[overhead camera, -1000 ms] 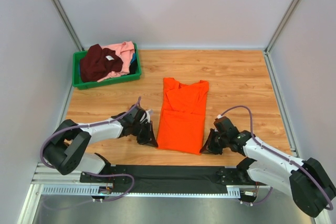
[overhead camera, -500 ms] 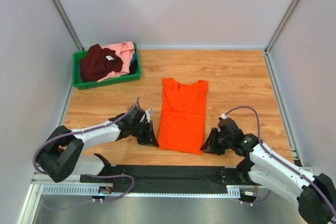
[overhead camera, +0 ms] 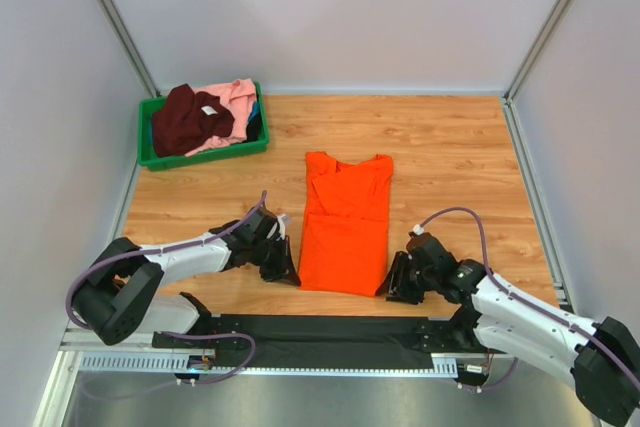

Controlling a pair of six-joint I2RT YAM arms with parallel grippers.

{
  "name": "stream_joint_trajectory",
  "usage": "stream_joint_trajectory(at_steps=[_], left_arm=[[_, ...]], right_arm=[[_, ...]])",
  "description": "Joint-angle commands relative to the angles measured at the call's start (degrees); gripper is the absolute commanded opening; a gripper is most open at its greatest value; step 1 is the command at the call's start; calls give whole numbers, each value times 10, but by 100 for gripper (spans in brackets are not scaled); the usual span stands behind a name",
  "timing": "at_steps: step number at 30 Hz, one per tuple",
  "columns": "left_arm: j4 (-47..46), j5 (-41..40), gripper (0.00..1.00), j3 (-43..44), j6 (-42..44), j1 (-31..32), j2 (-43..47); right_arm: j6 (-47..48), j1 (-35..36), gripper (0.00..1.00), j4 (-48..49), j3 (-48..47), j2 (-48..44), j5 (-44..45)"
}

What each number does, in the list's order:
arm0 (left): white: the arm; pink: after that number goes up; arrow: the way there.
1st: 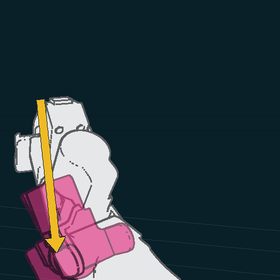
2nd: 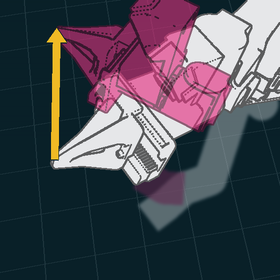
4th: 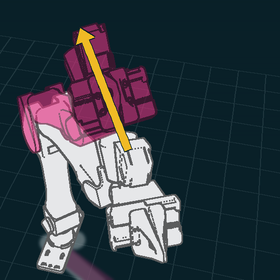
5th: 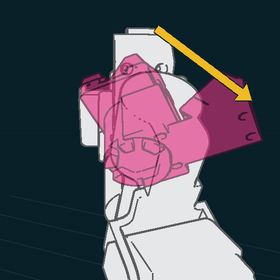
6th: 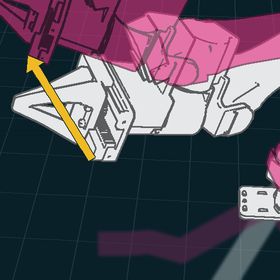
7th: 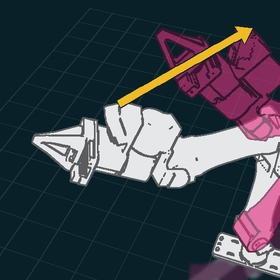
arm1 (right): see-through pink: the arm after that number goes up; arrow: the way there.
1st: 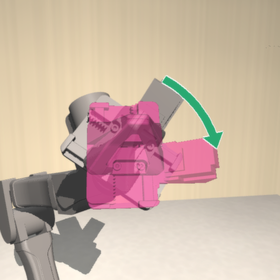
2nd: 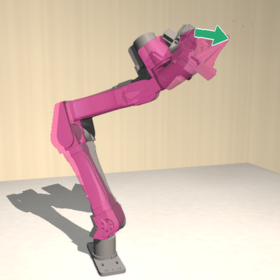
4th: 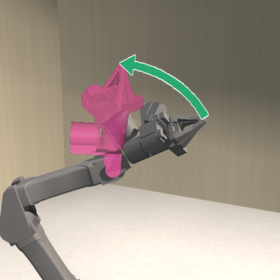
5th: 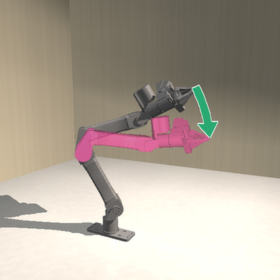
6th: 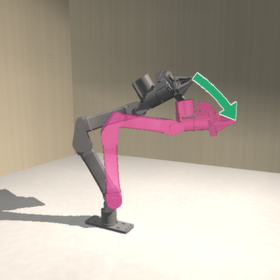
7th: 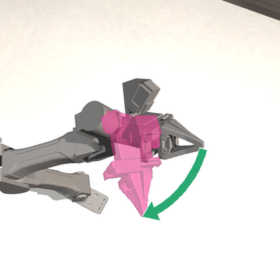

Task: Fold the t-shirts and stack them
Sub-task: Fold the tshirt

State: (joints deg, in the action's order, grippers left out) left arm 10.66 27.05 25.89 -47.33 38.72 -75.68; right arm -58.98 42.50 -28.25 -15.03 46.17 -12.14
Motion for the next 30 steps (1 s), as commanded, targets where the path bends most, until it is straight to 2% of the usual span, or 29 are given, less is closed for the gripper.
stream_joint_trajectory(at_steps=[1,8,11,15,22,30], left_arm=[[-22,-7,0,-5,-8,4,-1],[-30,-8,0,-15,-15,7,6],[-49,-6,0,-24,-33,7,15],[-8,-16,0,-14,-40,7,47],[103,-58,0,41,-47,10,188],[160,-65,0,95,-38,9,191]], right_arm=[[-29,10,35,9,8,2,39],[-37,13,16,7,19,-13,48],[-23,15,1,9,14,-26,51],[-14,24,0,-35,-22,-58,70],[0,29,0,-136,-98,-115,118],[16,30,0,-174,-162,-111,121]])
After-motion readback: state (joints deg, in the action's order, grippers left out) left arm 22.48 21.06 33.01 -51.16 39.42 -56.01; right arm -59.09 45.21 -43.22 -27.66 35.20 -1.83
